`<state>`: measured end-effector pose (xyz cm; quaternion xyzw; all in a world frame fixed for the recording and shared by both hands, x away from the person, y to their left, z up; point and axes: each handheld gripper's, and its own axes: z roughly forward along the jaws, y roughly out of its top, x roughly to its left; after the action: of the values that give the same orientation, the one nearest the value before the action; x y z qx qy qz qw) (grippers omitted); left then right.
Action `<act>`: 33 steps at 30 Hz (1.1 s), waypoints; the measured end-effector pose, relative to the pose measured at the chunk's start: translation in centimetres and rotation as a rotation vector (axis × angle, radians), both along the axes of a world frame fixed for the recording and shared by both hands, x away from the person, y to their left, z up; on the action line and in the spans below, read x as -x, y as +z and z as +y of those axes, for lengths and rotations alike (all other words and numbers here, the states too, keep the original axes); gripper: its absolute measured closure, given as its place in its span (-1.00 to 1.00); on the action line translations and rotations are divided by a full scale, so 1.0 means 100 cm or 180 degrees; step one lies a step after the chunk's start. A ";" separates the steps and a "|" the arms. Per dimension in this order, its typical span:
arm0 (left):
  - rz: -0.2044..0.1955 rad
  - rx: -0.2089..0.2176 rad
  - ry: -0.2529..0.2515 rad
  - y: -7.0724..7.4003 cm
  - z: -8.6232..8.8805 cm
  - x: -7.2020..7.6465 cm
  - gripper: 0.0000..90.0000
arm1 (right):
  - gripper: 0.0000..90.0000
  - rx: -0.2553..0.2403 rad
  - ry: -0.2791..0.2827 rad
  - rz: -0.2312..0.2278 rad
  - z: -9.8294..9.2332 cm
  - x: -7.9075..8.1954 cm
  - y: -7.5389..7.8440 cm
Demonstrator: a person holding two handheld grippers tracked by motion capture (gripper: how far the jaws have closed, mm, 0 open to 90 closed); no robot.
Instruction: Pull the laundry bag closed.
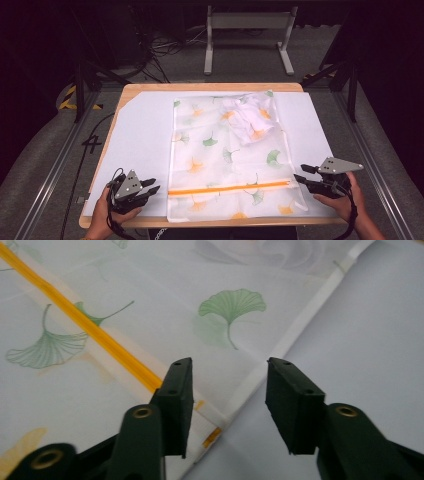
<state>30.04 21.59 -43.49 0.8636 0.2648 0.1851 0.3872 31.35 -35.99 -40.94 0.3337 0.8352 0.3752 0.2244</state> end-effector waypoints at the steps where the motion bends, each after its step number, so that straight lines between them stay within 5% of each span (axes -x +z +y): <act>1: -0.0020 -0.0001 0.0031 0.000 0.002 -0.001 0.47 | 0.10 0.0020 -0.0034 -0.0041 -0.001 -0.001 0.000; 10: -0.0085 0.0018 0.0234 -0.001 0.015 -0.010 0.25 | -0.13 0.0085 -0.0077 -0.0215 -0.008 -0.004 -0.001; 20: -0.0145 0.0085 0.0602 0.000 0.028 -0.031 -0.44 | -0.44 0.0060 -0.0272 -0.0295 -0.024 -0.015 0.002; 33: -0.0135 0.0272 0.0723 -0.006 0.049 -0.042 -0.81 | -0.77 -0.0128 -0.0587 -0.0380 -0.045 -0.017 -0.010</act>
<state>34.23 26.47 -44.05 0.8066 0.3603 0.2345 0.4057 33.04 -40.49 -41.99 0.3906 0.7784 0.3889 0.3005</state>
